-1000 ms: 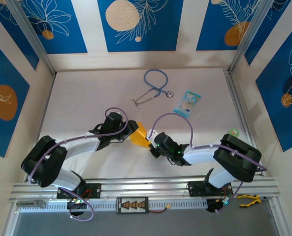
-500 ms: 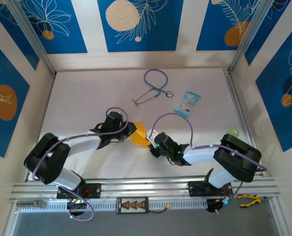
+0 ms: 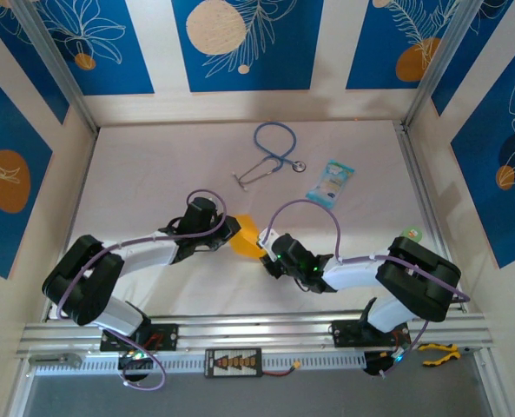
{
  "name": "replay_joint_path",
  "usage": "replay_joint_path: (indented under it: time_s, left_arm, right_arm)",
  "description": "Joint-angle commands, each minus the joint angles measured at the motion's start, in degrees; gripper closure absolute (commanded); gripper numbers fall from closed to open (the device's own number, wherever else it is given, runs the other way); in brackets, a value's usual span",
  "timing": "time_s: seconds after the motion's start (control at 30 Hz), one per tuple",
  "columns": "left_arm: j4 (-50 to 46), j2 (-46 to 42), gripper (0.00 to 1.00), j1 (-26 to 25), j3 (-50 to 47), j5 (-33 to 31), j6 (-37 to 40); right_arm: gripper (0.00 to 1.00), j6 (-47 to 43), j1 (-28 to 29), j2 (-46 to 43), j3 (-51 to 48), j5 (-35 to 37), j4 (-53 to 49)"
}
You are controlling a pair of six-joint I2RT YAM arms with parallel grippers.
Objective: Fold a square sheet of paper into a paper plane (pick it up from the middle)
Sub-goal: Fourth fold the wing at the center of the table.
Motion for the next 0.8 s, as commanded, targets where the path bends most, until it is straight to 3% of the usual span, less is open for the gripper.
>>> replay_joint_path:
  time_s: [0.0, 0.37, 0.57, 0.77]
  left_arm:
    - [1.29, -0.38, 0.82, 0.58, 1.28, 1.23, -0.21]
    - [1.05, -0.48, 0.84, 0.57, 1.30, 1.00, -0.34]
    - [1.11, -0.75, 0.91, 0.61, 1.30, 0.90, -0.79]
    - [2.79, -1.01, 0.97, 0.66, 0.60, 1.86, -4.61]
  right_arm:
    - [0.76, -0.21, 0.24, 1.29, 1.76, 0.99, 1.18]
    - [0.73, -0.29, 0.22, 2.90, 2.55, 1.90, 1.19]
    - [0.72, -0.62, 0.19, 2.07, 2.52, 2.07, 1.22]
    - [0.63, -2.59, 0.40, 1.67, 2.48, 3.29, 1.45]
